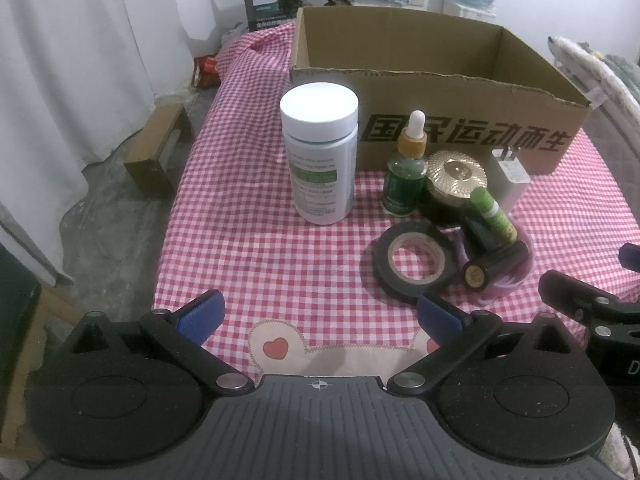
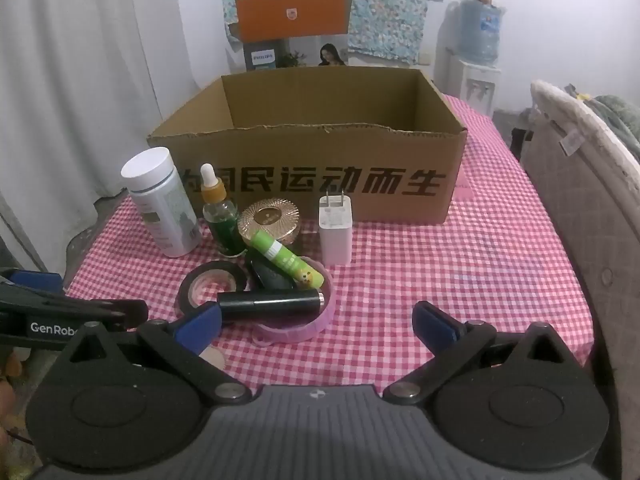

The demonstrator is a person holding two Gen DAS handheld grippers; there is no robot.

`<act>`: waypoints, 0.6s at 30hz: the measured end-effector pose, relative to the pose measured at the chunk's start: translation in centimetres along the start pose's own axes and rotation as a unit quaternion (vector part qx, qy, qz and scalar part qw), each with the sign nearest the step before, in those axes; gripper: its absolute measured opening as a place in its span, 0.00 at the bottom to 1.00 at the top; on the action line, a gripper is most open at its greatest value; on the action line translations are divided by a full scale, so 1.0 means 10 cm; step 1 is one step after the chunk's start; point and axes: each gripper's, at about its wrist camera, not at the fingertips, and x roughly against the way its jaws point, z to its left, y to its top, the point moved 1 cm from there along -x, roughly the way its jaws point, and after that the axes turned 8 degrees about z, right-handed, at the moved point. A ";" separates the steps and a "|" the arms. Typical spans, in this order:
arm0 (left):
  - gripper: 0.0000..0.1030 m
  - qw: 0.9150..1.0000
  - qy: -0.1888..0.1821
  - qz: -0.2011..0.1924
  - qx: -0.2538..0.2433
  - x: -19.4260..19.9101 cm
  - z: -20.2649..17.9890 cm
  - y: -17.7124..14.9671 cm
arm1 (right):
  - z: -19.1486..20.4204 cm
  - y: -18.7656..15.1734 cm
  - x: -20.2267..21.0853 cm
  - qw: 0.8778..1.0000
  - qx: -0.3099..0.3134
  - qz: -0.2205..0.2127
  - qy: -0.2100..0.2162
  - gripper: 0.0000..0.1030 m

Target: Organize rigid objects

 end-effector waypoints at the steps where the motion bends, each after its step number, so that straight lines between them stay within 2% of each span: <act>1: 1.00 1.000 0.000 0.000 0.000 0.00 0.00 0.00 | 0.00 0.00 0.00 1.000 0.002 -0.007 -0.002 1.00; 18: 1.00 1.000 0.001 0.002 -0.003 0.00 0.00 -0.02 | 0.00 0.00 0.00 1.000 0.000 -0.005 -0.001 1.00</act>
